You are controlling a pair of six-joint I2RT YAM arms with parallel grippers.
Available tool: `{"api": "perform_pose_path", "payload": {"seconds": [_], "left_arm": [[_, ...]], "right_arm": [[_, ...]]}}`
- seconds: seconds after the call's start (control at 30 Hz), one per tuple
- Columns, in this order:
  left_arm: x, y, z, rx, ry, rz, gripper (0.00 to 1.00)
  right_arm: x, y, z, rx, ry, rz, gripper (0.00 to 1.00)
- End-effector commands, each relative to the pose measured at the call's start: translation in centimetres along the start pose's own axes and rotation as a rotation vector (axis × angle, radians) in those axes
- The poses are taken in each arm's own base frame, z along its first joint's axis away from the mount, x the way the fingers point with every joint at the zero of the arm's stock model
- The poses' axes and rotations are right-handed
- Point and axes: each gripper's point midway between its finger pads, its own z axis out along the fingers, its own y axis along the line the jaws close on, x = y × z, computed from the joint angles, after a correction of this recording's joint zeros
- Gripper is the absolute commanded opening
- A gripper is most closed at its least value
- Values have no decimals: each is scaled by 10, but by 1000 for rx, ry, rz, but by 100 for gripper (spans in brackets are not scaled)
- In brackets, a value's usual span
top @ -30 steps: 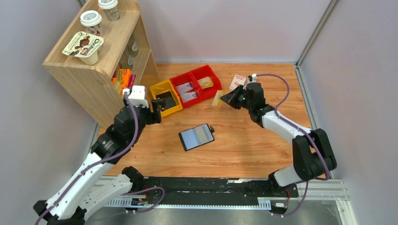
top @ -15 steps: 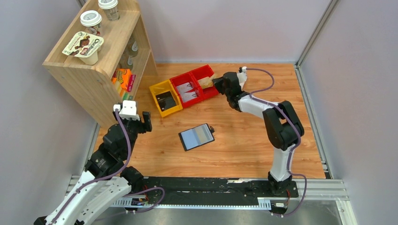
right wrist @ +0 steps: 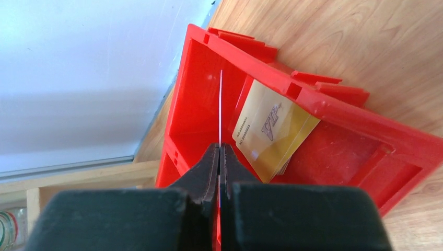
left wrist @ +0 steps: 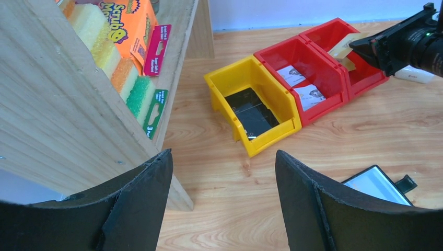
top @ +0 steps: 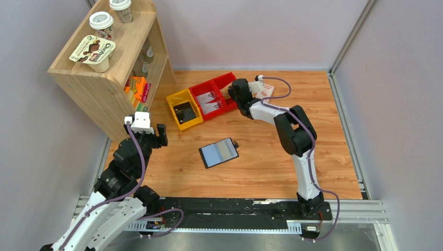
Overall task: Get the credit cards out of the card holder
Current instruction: Place the credit card in the storage box.
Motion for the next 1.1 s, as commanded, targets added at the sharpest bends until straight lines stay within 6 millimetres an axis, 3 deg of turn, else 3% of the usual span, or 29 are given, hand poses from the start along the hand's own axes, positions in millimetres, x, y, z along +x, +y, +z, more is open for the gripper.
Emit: {"api": "perform_pose_path", "payload": {"seconds": [0.0, 0.27, 0.6, 0.73, 0.77, 0.97, 1.07], "left_arm": [[-10, 2, 0, -3, -45, -12, 79], [-10, 4, 0, -9, -45, -16, 79], [-9, 4, 1, -11, -42, -16, 79], [-8, 3, 2, -8, -39, -16, 79], [-8, 3, 2, -6, -39, -16, 79], [-5, -2, 4, 10, -19, -15, 79], [-4, -7, 6, 29, 3, -24, 80]], "right_arm": [[1, 6, 6, 21, -47, 16, 0], [6, -1, 2, 47, -19, -47, 4], [5, 3, -10, 58, 34, -166, 27], [-6, 14, -27, 45, 36, -206, 33], [-7, 8, -32, 68, 48, -230, 37], [-27, 24, -73, 21, 68, -326, 48], [-23, 27, -95, -20, 148, -431, 52]]}}
